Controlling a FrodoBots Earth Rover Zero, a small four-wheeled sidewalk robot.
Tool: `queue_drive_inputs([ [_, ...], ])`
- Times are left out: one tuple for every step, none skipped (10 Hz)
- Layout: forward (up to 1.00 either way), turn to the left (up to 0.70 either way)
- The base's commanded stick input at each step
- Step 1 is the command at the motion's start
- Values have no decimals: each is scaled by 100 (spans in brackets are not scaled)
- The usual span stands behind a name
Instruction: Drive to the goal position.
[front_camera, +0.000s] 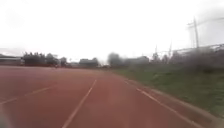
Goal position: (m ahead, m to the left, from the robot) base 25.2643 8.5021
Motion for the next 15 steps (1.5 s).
queue_drive_inputs([
  [70,4],
  [70,7],
  [70,-33],
  [70,-25],
  [70,2],
  [70,4],
  [70,4],
  [70,4],
  [70,1],
  [70,0],
  [70,0],
  [70,0],
  [70,0],
  [70,0],
  [70,2],
])
